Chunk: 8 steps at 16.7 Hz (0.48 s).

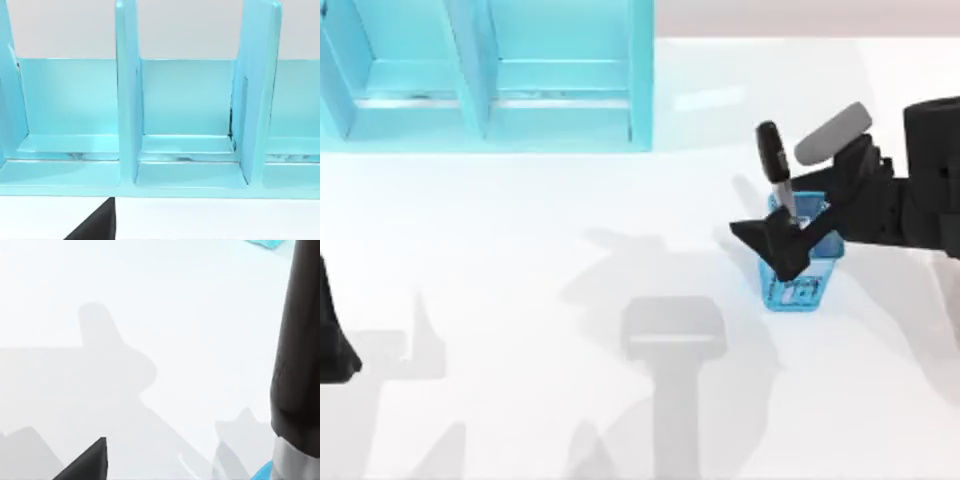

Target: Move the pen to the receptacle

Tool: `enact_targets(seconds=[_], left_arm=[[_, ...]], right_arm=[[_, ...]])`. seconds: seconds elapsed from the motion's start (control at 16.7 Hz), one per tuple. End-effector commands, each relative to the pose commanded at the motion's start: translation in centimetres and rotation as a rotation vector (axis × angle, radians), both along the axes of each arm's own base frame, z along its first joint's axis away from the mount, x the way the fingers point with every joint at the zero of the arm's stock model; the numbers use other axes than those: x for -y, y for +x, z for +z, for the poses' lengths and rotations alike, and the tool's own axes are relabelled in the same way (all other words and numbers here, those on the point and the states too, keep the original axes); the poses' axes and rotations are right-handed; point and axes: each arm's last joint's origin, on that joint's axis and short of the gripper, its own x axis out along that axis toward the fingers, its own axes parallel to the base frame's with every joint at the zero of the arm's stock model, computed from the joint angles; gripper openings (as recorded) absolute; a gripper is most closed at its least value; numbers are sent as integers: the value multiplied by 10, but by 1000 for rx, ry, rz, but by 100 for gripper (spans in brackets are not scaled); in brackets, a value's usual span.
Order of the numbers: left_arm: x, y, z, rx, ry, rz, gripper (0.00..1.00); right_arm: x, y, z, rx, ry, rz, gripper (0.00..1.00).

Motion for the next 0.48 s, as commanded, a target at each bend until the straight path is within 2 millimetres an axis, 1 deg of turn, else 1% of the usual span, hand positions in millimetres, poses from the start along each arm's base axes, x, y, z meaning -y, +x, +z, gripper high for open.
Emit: enact_targets(seconds=[0.06,0.3,0.48], left_arm=[[0,0,0,0,0,0,100],[0,0,0,0,0,0,100],[0,0,0,0,0,0,100]], right_arm=[[-3,1,-2,2,0,0,100],[-4,1,-2,2,1,0,100],[-4,1,-2,2,1,0,77]])
